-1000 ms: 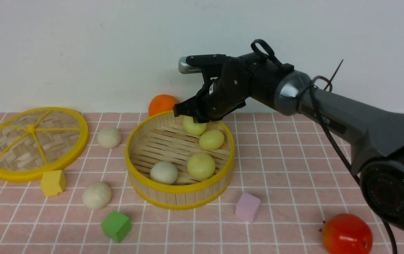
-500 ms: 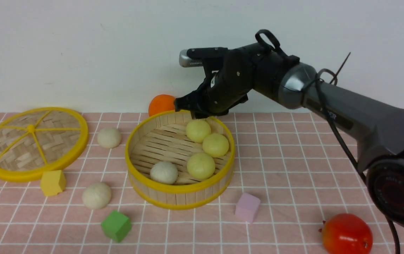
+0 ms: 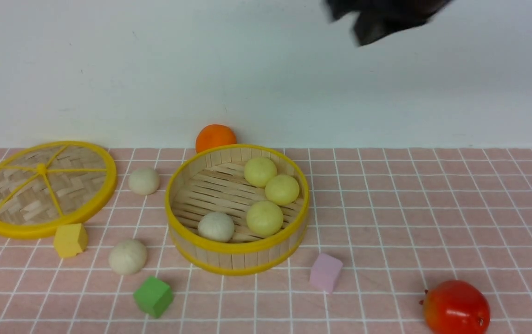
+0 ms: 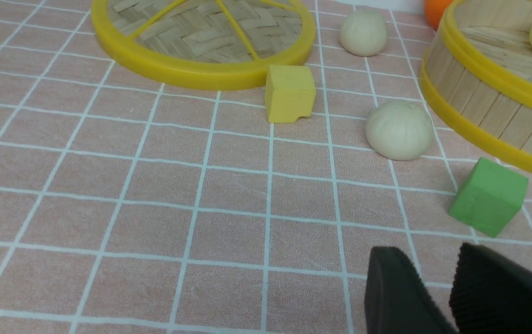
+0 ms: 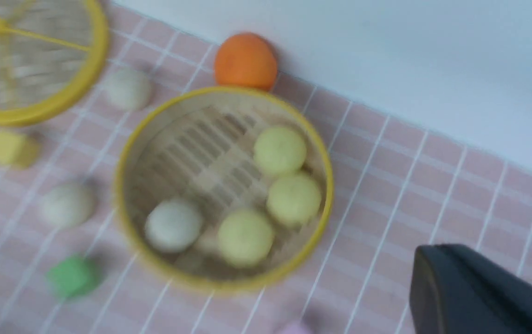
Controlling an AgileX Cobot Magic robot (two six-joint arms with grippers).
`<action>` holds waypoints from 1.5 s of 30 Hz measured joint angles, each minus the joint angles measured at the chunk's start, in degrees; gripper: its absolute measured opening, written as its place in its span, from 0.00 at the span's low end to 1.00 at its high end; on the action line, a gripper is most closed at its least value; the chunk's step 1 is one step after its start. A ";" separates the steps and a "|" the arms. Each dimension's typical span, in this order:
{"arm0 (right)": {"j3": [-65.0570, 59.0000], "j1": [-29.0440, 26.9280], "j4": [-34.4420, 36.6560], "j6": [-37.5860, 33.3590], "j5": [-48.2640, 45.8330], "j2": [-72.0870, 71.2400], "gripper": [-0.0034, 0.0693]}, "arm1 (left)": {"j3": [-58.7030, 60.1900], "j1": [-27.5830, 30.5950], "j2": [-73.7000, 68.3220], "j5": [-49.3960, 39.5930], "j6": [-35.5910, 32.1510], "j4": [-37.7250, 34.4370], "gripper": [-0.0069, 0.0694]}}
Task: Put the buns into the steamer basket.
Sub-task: Use the left arm to grab a steamed stuffed bun
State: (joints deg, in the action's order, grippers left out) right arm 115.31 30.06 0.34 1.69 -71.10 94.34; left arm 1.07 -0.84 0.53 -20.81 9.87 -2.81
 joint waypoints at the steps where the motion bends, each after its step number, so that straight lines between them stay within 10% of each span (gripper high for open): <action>1: -1.50 0.00 0.40 0.36 -0.32 -2.11 0.04 | 0.00 0.00 0.00 0.00 0.00 0.00 0.41; 12: -29.80 0.00 3.10 1.21 -0.84 -21.67 0.04 | 0.00 0.00 0.00 0.00 0.00 0.00 0.41; 25: -34.35 -0.64 2.36 -0.59 -0.46 -25.76 0.05 | 0.00 0.00 0.00 0.00 0.00 0.00 0.41; 38: -88.61 -26.02 0.38 -4.28 48.07 -74.56 0.05 | 0.00 0.00 0.00 0.00 0.00 0.00 0.41; 45: -114.98 -33.46 0.62 -3.12 54.15 -93.86 0.06 | 0.00 0.00 0.00 0.00 0.00 0.00 0.41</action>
State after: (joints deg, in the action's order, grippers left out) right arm 0.34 -3.40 0.96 -1.43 -16.95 0.48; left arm 1.07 -0.84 0.53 -20.81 9.87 -2.81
